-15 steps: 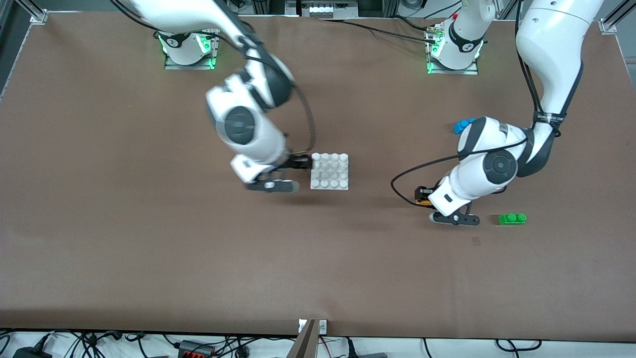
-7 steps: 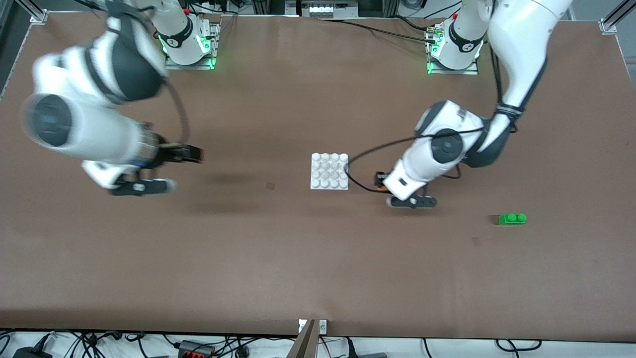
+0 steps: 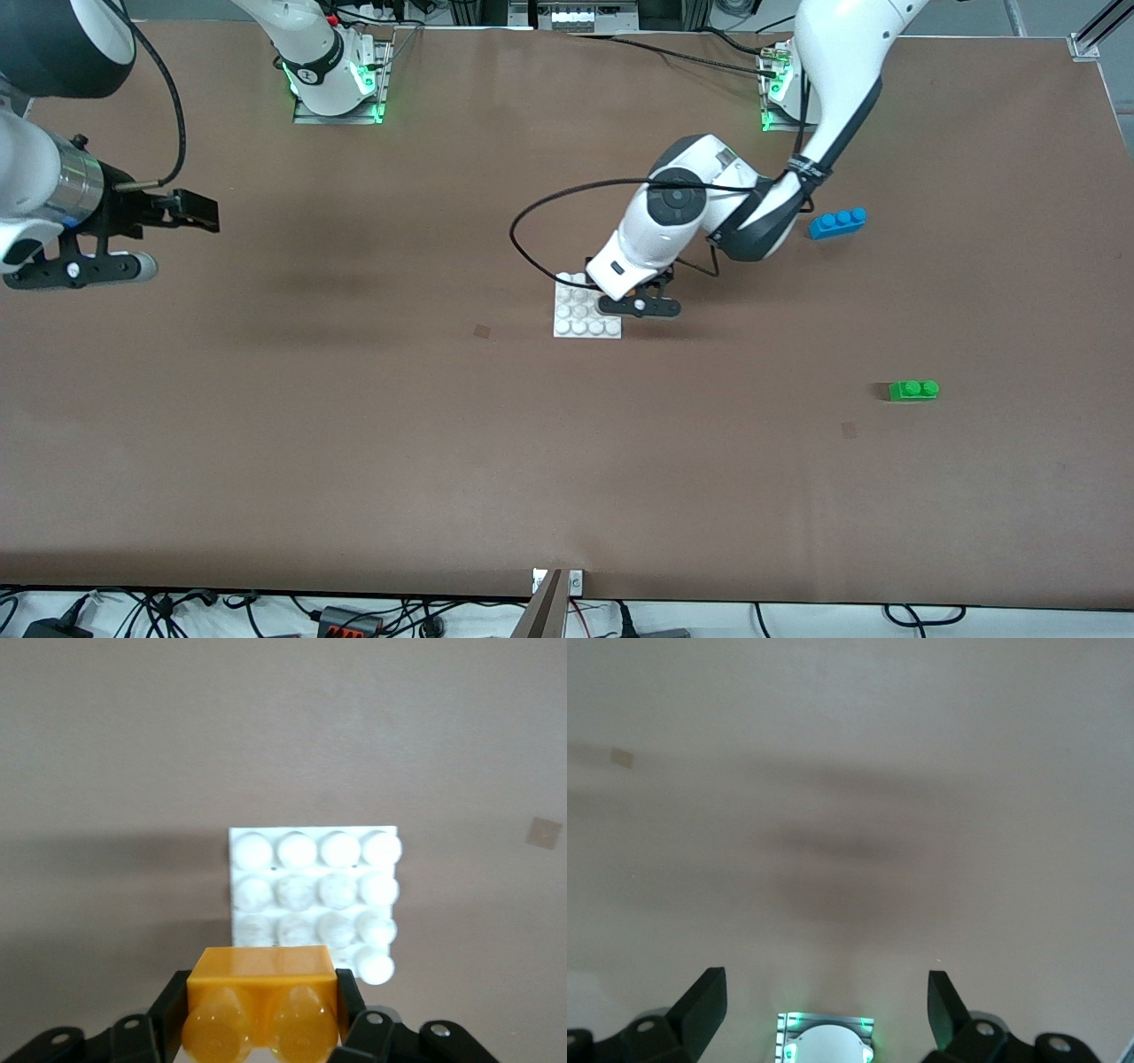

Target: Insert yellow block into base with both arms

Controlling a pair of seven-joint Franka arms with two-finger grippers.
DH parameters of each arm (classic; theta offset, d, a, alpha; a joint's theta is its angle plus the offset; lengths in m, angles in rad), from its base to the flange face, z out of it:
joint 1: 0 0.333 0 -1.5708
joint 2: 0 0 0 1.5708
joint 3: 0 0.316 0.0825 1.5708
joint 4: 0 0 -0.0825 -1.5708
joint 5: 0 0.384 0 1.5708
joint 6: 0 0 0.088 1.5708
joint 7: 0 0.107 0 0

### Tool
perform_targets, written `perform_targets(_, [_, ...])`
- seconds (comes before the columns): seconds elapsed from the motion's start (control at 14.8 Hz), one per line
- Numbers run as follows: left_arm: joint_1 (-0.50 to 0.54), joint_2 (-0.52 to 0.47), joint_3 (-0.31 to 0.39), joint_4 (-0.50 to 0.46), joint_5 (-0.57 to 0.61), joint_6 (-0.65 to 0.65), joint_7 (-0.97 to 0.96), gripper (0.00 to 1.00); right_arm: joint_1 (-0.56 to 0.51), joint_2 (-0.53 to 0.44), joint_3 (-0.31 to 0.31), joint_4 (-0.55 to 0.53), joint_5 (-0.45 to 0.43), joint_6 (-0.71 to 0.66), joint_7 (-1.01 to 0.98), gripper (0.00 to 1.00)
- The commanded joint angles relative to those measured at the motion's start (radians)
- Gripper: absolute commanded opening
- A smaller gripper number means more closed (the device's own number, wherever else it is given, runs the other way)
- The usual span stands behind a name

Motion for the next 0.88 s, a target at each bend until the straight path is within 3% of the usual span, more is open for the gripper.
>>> perform_targets(0.0, [-0.054, 0.051, 0.041, 0.043, 0.023, 0.041, -0.04, 0.52, -0.067, -0.069, 0.007, -0.116, 0.008, 0.054, -0.028, 1.0])
perform_targets(0.2, [-0.143, 0.08, 0.116, 0.044, 0.021, 0.075, -0.075, 0.52, -0.086, -0.186, -0.036, -0.195, 0.016, 0.116, -0.106, 1.0])
perform_targets(0.41, [-0.199, 0.096, 0.164, 0.044, 0.024, 0.125, -0.112, 0.52, -0.078, -0.197, -0.152, -0.206, 0.117, 0.209, -0.109, 1.0])
perform_targets(0.81, [-0.215, 0.114, 0.167, 0.043, 0.088, 0.127, -0.117, 0.52, -0.089, -0.243, -0.134, -0.253, 0.102, 0.243, -0.109, 1.0])
